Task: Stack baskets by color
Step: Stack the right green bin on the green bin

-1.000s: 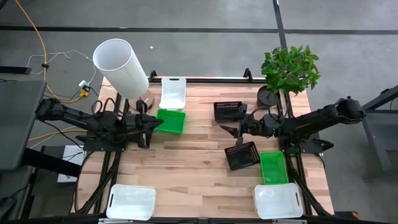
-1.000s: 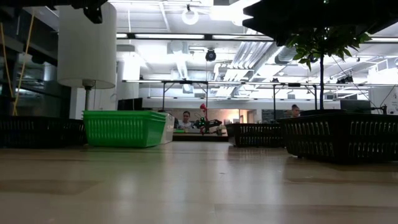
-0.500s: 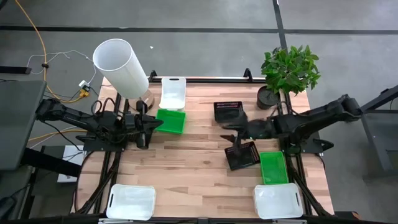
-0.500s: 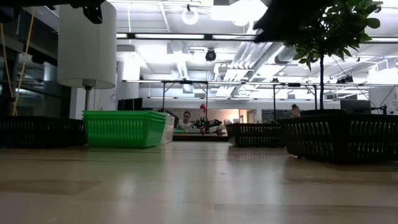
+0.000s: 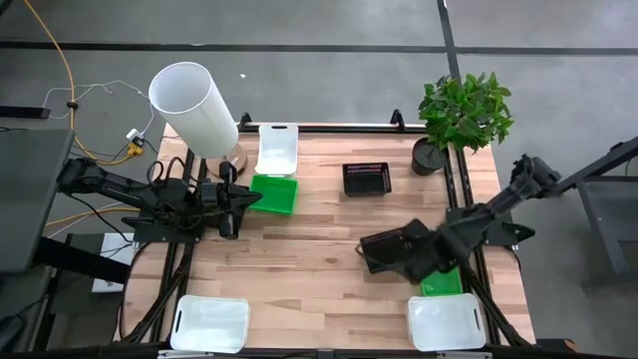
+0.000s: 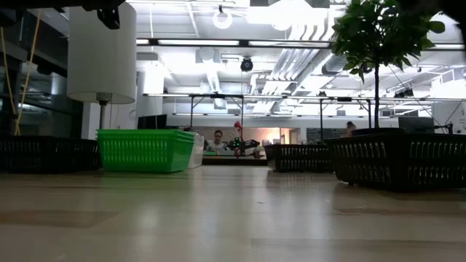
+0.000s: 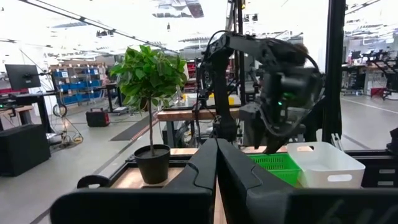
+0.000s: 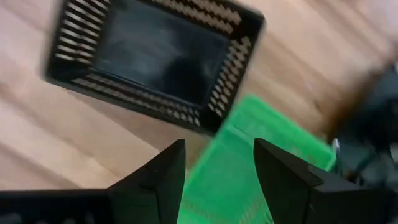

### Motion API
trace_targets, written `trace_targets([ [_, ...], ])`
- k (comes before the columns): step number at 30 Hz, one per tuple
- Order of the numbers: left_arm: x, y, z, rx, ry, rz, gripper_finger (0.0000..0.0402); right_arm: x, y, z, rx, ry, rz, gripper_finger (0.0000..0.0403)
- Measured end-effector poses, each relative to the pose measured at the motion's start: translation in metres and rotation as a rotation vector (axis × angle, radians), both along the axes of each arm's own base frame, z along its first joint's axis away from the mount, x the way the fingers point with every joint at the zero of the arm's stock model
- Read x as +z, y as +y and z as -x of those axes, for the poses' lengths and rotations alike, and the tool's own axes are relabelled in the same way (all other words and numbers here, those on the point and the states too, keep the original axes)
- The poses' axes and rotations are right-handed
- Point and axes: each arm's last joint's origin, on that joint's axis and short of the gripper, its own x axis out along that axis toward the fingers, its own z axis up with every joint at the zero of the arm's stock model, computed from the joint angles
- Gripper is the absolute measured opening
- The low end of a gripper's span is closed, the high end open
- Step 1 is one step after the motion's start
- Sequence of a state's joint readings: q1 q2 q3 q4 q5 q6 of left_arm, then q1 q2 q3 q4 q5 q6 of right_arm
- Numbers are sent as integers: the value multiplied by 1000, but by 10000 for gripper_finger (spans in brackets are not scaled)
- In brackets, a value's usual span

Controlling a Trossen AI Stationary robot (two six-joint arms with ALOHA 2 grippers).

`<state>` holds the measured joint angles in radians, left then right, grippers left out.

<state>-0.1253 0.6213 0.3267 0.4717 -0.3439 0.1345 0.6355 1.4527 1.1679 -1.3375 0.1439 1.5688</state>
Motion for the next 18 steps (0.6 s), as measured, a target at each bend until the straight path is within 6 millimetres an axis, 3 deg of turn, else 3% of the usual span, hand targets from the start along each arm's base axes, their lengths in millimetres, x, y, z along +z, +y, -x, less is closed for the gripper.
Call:
trace_targets([
  [8,0,0,0,-3,0,16,0,-30,27,-1,-133,102,66,177],
  [18,0,0,0,-13,-4,35,0,-73,42,-13,-152,297,106,177],
])
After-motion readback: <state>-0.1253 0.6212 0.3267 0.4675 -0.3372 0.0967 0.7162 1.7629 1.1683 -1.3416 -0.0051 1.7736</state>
